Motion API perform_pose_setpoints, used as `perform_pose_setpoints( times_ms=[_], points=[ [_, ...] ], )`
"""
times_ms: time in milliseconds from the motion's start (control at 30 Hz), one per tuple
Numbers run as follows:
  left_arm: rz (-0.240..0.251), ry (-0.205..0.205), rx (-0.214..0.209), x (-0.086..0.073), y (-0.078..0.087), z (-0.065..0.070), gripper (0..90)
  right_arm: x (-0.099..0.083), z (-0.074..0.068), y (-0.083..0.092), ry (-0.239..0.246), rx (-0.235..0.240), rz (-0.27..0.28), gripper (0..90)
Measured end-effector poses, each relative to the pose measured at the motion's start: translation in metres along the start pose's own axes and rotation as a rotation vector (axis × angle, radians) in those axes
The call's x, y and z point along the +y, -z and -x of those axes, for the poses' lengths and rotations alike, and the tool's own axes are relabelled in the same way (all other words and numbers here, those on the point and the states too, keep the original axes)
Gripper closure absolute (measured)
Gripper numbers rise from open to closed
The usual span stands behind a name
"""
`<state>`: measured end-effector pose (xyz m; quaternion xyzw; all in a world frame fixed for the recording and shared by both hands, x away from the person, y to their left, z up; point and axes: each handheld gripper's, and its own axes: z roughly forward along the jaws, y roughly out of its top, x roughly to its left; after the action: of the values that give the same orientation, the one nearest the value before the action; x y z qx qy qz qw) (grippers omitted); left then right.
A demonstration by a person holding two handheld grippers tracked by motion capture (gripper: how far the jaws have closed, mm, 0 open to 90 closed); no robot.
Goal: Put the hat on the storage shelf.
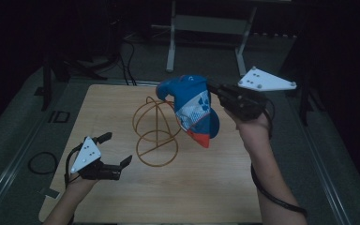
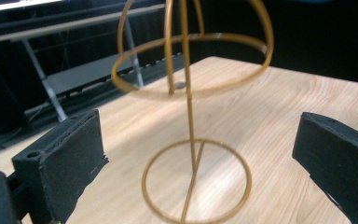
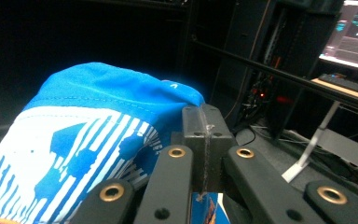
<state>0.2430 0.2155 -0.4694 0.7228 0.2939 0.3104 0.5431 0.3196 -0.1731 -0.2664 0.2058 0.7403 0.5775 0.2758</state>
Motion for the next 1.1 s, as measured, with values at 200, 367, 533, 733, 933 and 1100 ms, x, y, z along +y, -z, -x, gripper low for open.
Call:
perform_pose_setpoints(
  times_ms=[200, 367, 533, 733, 933, 1100],
  points=[
    [-0.017, 0.053, 0.043, -0.034, 0.005, -0.004, 2.3, 0.009, -0.010, -0.032, 0.012, 0.030, -0.028, 90.0],
    [0.012, 0.085, 0.097, -0.054, 0.008, -0.004, 2.3, 0.015, -0.025, -0.061, 0.028, 0.068, -0.052, 90.0],
    [-0.006, 0.091, 0.124, -0.065, 0.007, -0.004, 2.4, 0.017, -0.042, -0.090, 0.040, 0.118, -0.077, 90.0],
    [0.008, 0.124, 0.128, -0.070, 0.010, -0.008, 2.4, 0.011, -0.063, -0.123, 0.061, 0.181, -0.135, 90.0],
    [-0.010, 0.118, 0.110, -0.074, 0.008, -0.006, 2.4, -0.005, -0.075, -0.149, 0.062, 0.224, -0.192, 90.0],
    [-0.009, 0.119, 0.104, -0.075, 0.006, -0.005, 2.4, -0.017, -0.073, -0.156, 0.052, 0.229, -0.222, 90.0]
  ],
)
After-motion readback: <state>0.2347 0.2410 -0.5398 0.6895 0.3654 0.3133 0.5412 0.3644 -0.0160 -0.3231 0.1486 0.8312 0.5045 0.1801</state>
